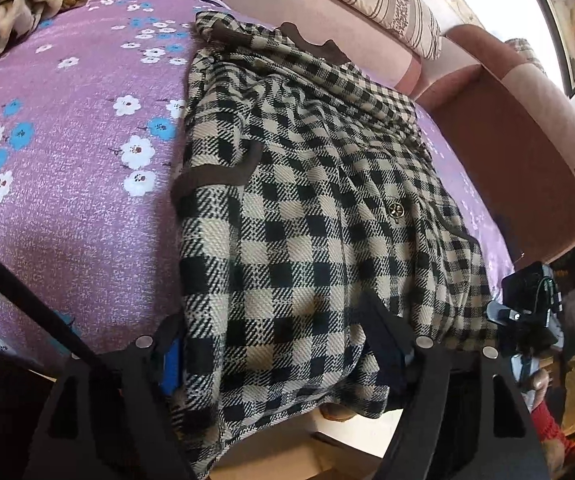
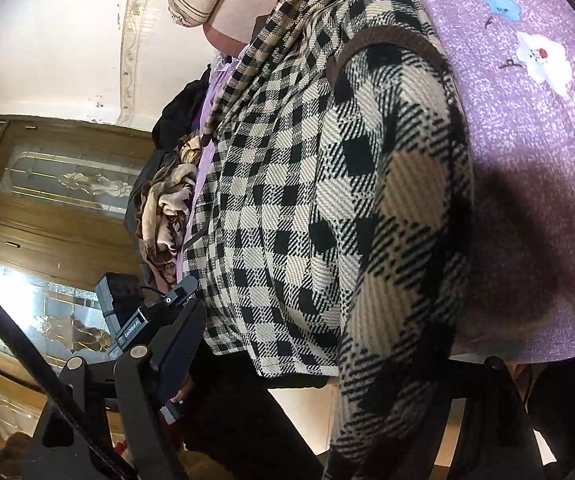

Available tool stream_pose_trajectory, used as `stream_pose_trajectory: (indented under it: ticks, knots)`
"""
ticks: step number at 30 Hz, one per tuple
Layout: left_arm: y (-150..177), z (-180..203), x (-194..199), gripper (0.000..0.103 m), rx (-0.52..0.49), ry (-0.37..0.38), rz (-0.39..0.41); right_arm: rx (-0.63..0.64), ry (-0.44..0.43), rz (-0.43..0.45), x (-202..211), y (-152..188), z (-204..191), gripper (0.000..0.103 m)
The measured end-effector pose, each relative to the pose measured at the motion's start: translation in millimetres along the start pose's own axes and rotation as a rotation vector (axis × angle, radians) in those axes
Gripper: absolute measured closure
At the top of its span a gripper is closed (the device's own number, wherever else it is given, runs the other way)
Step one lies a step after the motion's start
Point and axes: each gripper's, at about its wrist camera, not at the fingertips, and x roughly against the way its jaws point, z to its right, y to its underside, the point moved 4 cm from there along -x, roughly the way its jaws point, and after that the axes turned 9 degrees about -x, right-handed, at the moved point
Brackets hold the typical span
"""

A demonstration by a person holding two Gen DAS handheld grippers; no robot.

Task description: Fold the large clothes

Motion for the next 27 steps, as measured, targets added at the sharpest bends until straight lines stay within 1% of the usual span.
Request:
stream_pose_trajectory:
  ticks: [4,8,27]
  knots:
    - [0.6,1.2,0.1,0.028,-0.015,0.004,0.004,0.004,0.004,0.001,0.4,-0.5,0.3,0.018]
    - [0.0,0.3,0.2,0.028,-0.002,0.014,0.006,0.002,0.007,0.002,-1.0,-1.0,-0.3,0.018]
    - [-0.2,0.4,-0.2,0.027,-0.004,0.012,0.005,0.006,0.012,0.004,-2.2,-0.8,-1.1,0.018]
